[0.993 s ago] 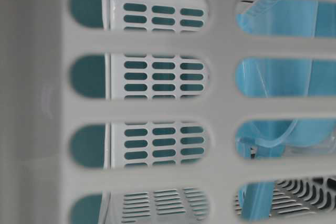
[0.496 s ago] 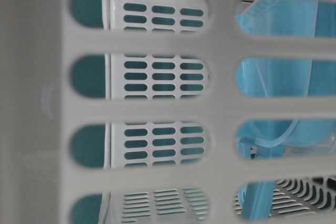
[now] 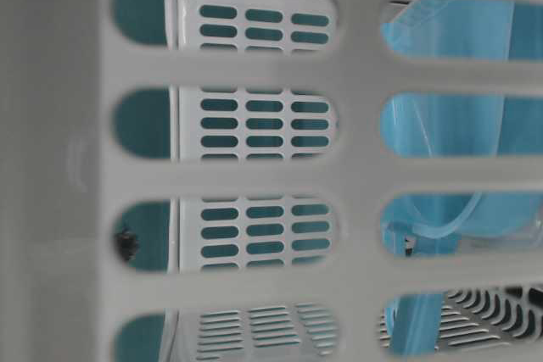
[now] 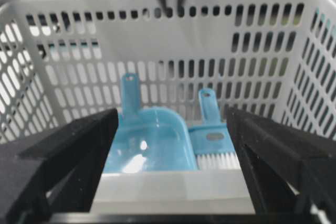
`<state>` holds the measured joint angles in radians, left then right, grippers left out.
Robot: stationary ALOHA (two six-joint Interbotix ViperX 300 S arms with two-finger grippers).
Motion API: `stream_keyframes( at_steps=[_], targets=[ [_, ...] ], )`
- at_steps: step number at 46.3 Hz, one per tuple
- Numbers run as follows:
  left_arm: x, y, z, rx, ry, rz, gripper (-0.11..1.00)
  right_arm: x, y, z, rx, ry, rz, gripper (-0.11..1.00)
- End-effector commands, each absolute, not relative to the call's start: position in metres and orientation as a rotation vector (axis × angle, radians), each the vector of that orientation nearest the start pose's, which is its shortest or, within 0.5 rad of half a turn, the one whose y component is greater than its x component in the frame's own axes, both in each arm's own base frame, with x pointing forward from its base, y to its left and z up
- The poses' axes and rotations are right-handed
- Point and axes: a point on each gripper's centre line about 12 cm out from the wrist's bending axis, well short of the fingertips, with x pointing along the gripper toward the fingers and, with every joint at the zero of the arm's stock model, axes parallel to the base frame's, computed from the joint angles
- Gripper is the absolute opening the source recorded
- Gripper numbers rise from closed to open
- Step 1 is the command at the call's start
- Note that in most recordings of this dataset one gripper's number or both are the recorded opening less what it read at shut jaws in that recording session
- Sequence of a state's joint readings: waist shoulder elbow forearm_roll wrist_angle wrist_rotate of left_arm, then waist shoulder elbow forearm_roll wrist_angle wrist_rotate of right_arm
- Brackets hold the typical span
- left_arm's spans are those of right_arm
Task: Pick up the dustpan from the shopping basket with the left arm.
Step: 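Move the left gripper over the basket toward the blue dustpan handle, then lower the open left gripper around the dustpan handle and close it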
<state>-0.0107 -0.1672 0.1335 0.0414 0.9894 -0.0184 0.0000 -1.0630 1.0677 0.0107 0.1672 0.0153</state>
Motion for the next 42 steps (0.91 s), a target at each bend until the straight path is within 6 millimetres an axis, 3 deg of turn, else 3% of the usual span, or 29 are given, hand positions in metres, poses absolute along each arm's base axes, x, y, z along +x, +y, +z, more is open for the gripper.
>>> stream_keyframes(
  at_steps=[1,8,12,30,42],
  targets=[
    [0.385,-0.003,0.352,0.025,0.984,0.019,0.37,0.184,0.001,0.313,0.032,0.144,0.002,0.79],
    [0.399,-0.017,0.332,0.044,1.107,-0.007,0.80,0.181,0.001,0.316,0.033,0.129,0.003,0.79],
    [0.403,-0.023,0.316,0.057,1.184,-0.019,0.90,0.178,0.001,0.318,0.033,0.117,0.005,0.79],
    [0.408,-0.043,0.247,0.092,1.378,-0.049,0.90,0.173,0.001,0.311,0.035,0.141,0.005,0.79],
    [0.413,-0.050,0.232,0.056,1.360,-0.027,0.90,0.173,0.001,0.309,0.035,0.149,0.005,0.79]
  ],
)
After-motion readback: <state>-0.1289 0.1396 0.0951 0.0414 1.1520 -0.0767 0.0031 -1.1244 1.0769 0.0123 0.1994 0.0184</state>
